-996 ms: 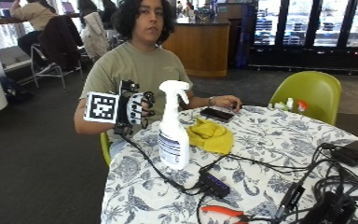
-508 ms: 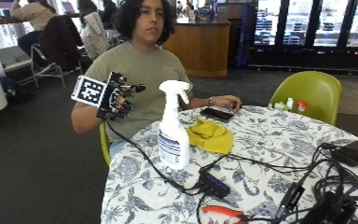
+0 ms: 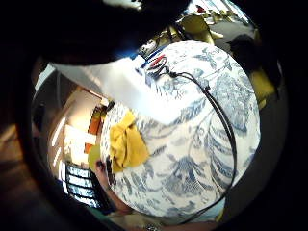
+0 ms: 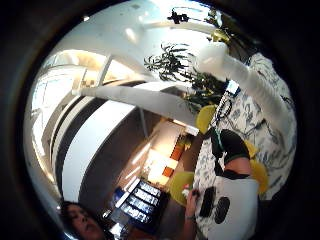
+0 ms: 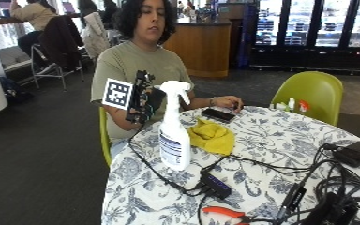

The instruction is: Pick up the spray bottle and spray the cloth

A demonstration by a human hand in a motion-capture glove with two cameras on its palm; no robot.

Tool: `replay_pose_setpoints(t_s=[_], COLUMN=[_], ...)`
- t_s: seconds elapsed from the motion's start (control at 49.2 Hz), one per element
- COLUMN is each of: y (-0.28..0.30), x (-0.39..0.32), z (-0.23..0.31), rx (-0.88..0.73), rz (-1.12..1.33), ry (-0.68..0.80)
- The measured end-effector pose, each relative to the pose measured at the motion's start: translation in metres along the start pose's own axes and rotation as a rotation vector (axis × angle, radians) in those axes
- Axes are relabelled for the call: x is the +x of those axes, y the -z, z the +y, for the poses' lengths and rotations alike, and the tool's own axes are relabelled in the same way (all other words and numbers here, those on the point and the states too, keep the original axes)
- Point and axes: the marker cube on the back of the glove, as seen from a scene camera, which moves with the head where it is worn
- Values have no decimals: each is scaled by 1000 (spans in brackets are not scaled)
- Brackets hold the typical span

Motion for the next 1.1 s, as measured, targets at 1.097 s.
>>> replay_pose_setpoints(t_s=[1.097], y=[-6], x=[-31], z=[-73], rx=[-18], rz=[81], ry=[293])
